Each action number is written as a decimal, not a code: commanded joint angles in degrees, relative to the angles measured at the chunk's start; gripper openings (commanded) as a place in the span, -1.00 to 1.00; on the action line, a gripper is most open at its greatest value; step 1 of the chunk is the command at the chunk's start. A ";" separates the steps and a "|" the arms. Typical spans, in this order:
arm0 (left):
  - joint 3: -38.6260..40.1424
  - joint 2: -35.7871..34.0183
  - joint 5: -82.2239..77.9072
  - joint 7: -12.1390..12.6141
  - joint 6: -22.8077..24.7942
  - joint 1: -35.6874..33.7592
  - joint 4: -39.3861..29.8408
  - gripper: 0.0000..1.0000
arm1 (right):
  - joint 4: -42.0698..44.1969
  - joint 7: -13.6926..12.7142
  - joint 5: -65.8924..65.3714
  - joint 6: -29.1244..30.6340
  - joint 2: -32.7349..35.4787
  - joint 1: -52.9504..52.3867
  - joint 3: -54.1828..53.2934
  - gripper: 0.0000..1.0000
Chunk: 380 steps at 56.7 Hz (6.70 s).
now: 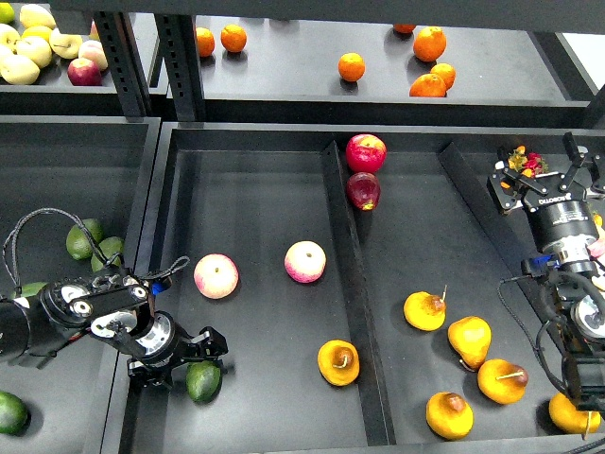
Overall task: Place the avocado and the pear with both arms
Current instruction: 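Lower the left gripper and close it on the green avocado, then carry the avocado into the avocado bin and open the left gripper, then move the right gripper toward the yellow pear in the middle bin, then lower the open right gripper around the yellow pear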
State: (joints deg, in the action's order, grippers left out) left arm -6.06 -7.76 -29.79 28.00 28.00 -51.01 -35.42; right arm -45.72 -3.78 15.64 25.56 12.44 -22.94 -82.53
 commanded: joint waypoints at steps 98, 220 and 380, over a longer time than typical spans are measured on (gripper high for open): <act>17.05 -27.74 10.19 0.00 0.00 -3.23 -8.44 -0.93 | 0.28 -8.26 -0.35 2.44 0.04 0.35 2.64 1.00; 17.58 -31.18 10.37 0.00 0.00 6.80 2.99 0.99 | -8.95 -24.22 -0.09 2.44 15.50 -0.62 23.99 1.00; 18.90 -27.13 11.16 0.00 0.00 7.06 2.02 0.99 | 8.89 -24.22 -28.56 2.44 -2.33 -20.92 72.95 1.00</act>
State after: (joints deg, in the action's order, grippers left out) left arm 12.84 -34.89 -18.64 28.00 28.02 -43.98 -33.40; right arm -37.19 -28.00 -12.92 28.00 10.53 -44.27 -9.66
